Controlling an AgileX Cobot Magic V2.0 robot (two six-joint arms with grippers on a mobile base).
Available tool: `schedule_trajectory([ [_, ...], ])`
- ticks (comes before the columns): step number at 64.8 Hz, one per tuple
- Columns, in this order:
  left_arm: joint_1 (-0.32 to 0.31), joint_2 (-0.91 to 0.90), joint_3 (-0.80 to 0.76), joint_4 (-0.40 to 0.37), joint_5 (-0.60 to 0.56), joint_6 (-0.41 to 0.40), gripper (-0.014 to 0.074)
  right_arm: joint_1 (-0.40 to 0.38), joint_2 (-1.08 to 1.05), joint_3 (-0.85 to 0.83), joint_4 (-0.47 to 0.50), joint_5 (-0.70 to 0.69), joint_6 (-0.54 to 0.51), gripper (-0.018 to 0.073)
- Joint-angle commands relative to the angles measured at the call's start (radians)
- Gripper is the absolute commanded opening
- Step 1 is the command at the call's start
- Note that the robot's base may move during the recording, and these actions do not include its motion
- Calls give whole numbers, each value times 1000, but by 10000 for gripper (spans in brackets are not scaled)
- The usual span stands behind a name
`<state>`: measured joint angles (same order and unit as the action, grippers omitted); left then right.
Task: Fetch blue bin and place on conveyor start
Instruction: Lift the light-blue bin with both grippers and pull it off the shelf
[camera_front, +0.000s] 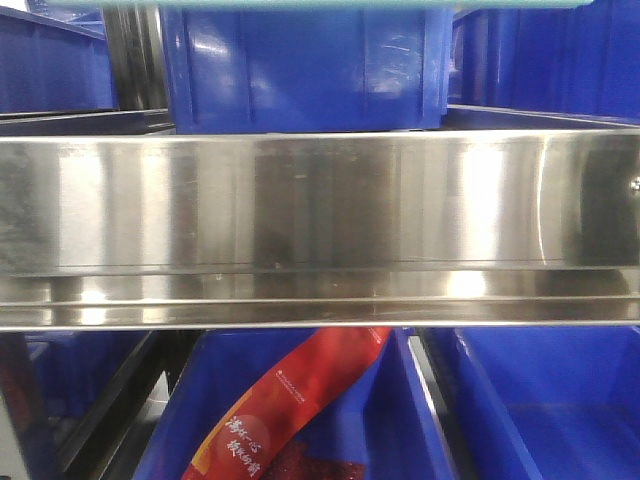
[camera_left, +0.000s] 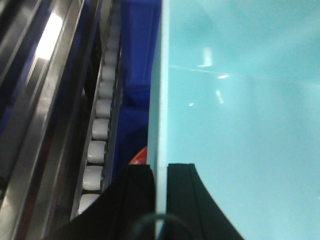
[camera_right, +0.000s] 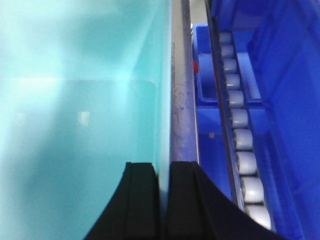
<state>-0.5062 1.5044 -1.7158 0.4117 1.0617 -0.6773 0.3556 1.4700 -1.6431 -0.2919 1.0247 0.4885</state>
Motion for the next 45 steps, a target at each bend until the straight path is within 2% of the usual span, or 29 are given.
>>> schedule_trajectory([
  [1,-13,-37,-2,32,-36,-17,-111,6,-47,9,-60,-45,20,-154],
  [15,-13,-43,-4,37,-85,-17,-111,6,-78,9,-60,-52,20,-154],
  [45,-13,-45,-10,48,-78,-17,-111,6,-78,9,-60,-72,20,-154],
])
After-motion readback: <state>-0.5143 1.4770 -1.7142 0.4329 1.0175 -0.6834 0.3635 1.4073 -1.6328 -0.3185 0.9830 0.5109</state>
